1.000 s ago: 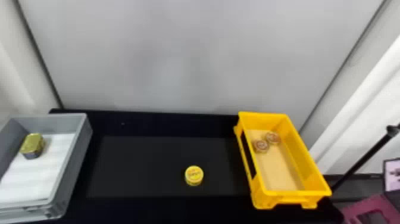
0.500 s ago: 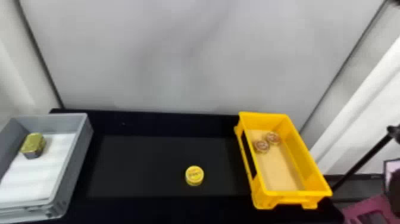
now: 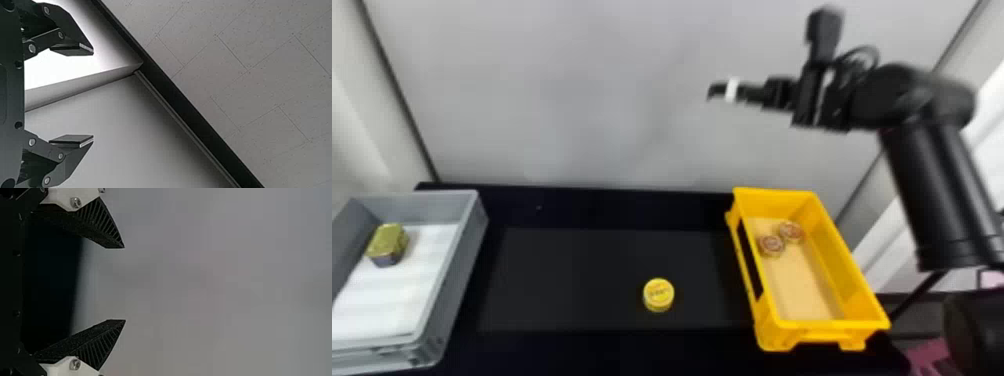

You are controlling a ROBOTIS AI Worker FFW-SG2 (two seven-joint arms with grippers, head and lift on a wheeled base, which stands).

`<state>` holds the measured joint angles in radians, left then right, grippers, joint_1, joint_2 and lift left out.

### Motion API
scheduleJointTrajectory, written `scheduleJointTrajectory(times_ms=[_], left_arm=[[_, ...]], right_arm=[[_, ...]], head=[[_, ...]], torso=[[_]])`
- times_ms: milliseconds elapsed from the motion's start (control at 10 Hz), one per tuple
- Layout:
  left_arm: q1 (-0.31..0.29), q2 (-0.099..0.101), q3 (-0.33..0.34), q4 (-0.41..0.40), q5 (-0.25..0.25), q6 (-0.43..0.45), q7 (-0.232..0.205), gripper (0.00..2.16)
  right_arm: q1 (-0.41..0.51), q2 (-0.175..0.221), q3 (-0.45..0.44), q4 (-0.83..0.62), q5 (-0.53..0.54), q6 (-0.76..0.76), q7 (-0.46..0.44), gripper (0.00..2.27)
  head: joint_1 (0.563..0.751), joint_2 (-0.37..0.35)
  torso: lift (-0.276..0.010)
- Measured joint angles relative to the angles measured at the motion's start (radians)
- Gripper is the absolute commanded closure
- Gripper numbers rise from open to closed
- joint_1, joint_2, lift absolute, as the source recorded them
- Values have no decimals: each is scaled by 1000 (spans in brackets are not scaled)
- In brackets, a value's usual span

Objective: Pick up the round yellow can and place it in the yellow rectangular box

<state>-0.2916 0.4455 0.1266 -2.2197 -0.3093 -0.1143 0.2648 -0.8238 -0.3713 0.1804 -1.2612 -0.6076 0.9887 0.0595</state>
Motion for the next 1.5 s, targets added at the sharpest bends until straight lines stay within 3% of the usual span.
scheduleJointTrajectory(times_ms=[300,500,900,1500], left_arm=[[11,-25,-4,12,2,-16,9,450],[8,-33,-16,21,5,-24,13,450],[-3,-41,-37,37,10,-34,14,450],[-11,-50,-54,50,17,-42,14,450]], right_arm=[[77,111,39,193,253,-3,209,124],[135,162,59,290,353,-44,278,124],[207,212,114,424,446,-129,348,85],[237,271,160,485,580,-183,403,44]], head=[[694,-169],[694,-169],[694,-169],[694,-169]], torso=[[0],[0],[0],[0]])
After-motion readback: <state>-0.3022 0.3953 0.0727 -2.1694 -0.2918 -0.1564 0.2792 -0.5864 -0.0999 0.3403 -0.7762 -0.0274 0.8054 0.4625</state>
